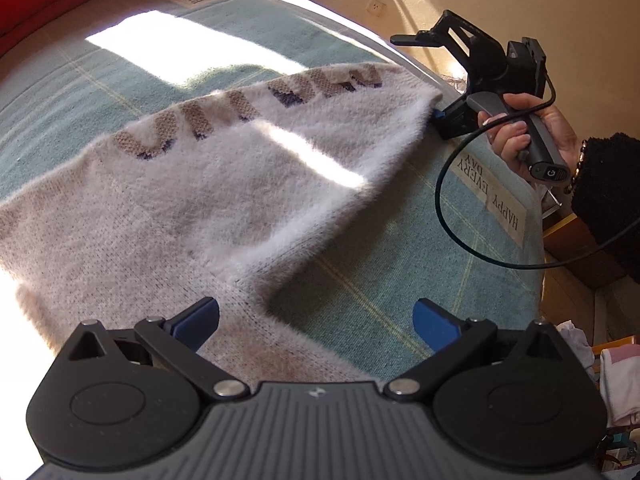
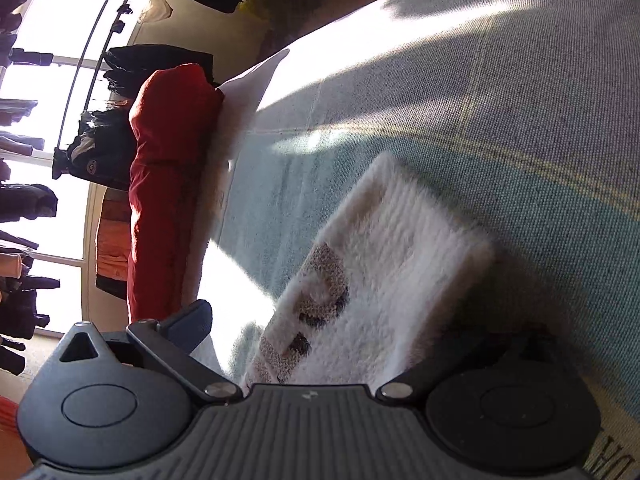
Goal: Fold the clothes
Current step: 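Move the right gripper to the patterned sleeve cuff and close on it, then lift the sleeve cuff up with the right gripper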
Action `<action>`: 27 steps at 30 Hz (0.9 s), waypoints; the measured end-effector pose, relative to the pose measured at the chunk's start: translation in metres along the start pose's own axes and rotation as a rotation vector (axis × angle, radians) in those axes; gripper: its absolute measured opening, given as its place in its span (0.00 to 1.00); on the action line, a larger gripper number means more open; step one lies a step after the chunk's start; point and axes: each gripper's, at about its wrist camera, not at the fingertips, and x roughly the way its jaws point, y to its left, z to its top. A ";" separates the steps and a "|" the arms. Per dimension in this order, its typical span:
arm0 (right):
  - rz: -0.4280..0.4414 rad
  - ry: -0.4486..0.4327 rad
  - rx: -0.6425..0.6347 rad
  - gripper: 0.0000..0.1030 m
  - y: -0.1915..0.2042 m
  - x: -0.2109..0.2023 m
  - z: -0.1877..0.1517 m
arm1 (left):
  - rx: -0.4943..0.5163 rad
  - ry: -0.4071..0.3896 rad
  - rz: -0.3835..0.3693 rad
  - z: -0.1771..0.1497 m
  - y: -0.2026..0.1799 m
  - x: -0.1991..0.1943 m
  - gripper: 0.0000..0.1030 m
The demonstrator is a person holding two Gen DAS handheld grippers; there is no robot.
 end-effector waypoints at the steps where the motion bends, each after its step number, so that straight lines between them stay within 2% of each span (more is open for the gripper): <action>1: -0.002 0.004 -0.007 1.00 0.001 0.001 0.000 | -0.001 -0.003 0.000 0.000 0.000 0.000 0.99; 10: -0.030 0.023 -0.076 0.98 0.007 0.016 0.005 | -0.023 -0.006 0.019 -0.005 0.004 -0.003 0.99; 12: -0.046 0.023 -0.093 0.85 0.008 0.017 0.005 | -0.027 -0.007 0.021 -0.007 0.004 -0.005 0.99; 17: -0.117 0.013 -0.137 0.40 0.011 0.015 0.000 | -0.032 -0.019 0.032 -0.011 0.004 -0.009 0.99; 18: -0.131 0.011 -0.146 0.34 0.011 0.014 -0.001 | -0.038 -0.019 0.035 -0.012 0.004 -0.009 0.99; 19: -0.145 0.009 -0.155 0.21 0.012 0.014 -0.002 | -0.044 -0.019 0.038 -0.013 0.004 -0.009 0.99; 20: -0.159 0.007 -0.164 0.16 0.013 0.013 -0.002 | -0.049 -0.018 0.040 -0.015 0.004 -0.009 0.99; 27: -0.257 -0.007 -0.226 0.14 0.017 0.010 -0.009 | -0.039 -0.019 0.070 -0.025 -0.003 -0.019 0.99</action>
